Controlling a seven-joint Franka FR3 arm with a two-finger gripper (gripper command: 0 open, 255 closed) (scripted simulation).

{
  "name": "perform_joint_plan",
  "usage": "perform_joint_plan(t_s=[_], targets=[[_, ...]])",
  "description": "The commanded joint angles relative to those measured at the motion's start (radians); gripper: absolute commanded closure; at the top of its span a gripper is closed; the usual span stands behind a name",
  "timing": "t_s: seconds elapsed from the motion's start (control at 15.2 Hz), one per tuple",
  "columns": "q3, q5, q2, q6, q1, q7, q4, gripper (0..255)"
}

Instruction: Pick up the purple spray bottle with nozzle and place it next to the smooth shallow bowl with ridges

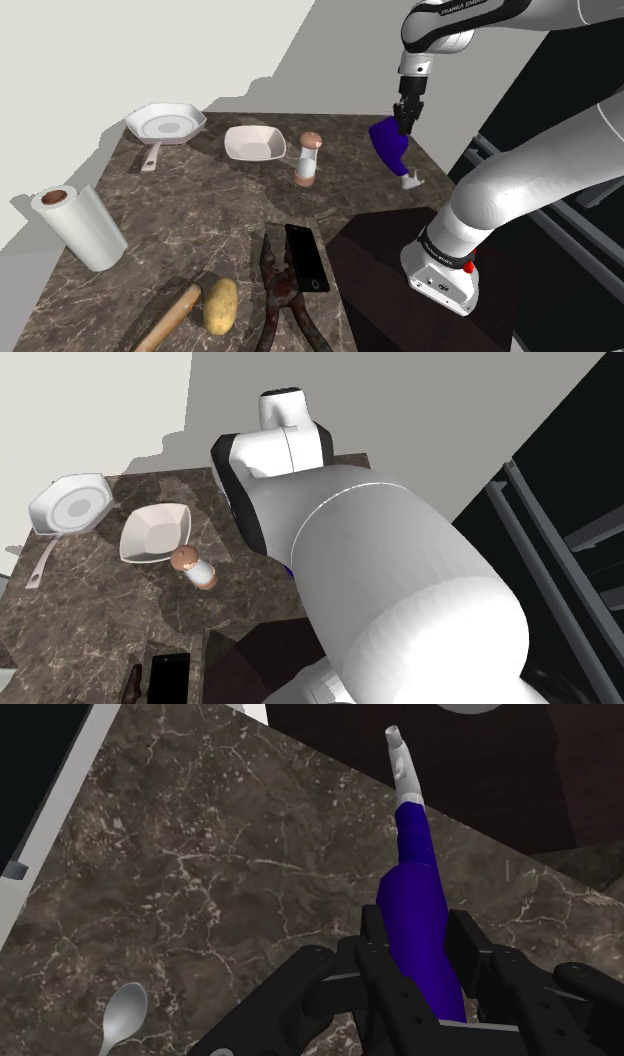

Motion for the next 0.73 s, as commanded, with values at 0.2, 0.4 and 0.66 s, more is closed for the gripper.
perform_joint_plan(t_s=[0.2, 0.4, 0.66], targets=[[0.013, 0.004, -0.025, -0.075, 0.002, 0.006, 0.050, 255], [0.019, 0.006, -0.036, -0.118, 0.003, 0.007, 0.081, 255], [0.027, 0.008, -0.048, -0.174, 0.004, 0.008, 0.126, 255]])
